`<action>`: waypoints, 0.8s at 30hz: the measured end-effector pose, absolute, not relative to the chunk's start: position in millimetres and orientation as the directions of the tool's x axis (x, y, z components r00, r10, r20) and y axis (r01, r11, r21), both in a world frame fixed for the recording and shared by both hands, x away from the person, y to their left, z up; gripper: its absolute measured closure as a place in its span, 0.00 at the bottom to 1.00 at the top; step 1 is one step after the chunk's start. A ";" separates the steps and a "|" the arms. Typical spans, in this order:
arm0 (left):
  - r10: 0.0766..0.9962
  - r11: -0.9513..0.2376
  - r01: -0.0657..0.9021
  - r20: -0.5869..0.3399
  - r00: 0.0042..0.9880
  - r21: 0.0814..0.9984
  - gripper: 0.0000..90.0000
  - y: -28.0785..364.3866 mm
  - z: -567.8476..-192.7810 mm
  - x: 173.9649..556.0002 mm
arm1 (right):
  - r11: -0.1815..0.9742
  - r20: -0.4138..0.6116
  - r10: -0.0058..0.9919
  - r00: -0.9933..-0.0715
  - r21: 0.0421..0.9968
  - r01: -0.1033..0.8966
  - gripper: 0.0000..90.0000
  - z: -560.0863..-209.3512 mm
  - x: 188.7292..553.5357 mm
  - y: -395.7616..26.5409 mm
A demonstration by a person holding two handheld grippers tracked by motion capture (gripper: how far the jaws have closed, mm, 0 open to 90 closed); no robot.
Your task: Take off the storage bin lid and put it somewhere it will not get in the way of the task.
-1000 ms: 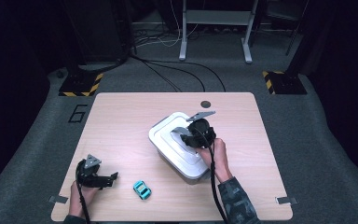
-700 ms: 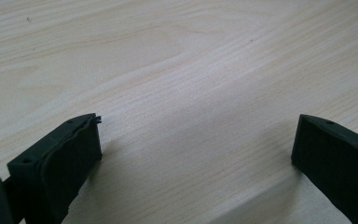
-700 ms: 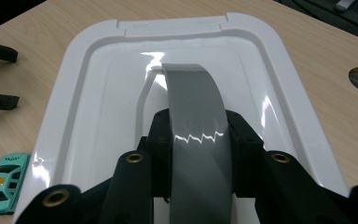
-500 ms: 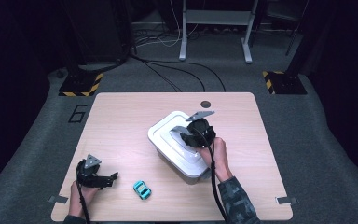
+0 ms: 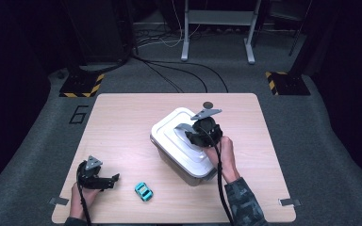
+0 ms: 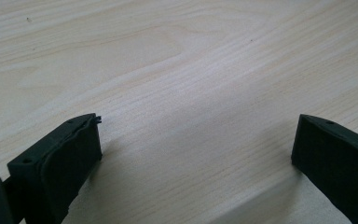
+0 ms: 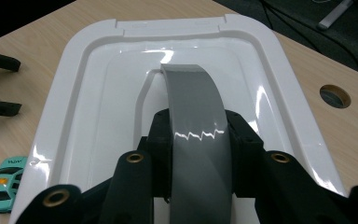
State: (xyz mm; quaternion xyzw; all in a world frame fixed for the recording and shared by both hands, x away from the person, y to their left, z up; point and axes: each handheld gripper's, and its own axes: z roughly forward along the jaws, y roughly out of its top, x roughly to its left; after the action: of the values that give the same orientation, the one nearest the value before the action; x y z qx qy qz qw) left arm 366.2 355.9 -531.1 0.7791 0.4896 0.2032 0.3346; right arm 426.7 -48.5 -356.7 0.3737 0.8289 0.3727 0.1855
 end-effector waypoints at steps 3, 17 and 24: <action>0.899 -0.297 0.627 -0.011 0.438 0.720 0.01 355.8 -531.1 366.2 | 0.430 -0.021 0.766 -0.643 0.760 0.487 0.75 -353.0 425.5 -51.8; 0.899 -0.296 0.627 -0.012 0.438 0.721 0.01 355.8 -531.1 366.2 | 0.431 -0.041 0.766 -0.642 0.773 0.465 0.75 -343.2 424.2 -60.7; 0.899 -0.297 0.627 -0.011 0.439 0.721 0.01 355.9 -531.0 366.2 | 0.421 -0.045 0.778 -0.627 0.777 0.467 0.75 -338.0 424.7 -70.5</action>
State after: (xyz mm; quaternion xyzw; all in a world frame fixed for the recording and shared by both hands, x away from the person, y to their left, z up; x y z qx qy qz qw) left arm 366.2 355.9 -531.0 0.7792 0.4893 0.2030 0.3349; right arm 424.7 -70.5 -338.0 0.3807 0.8178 0.3802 0.2043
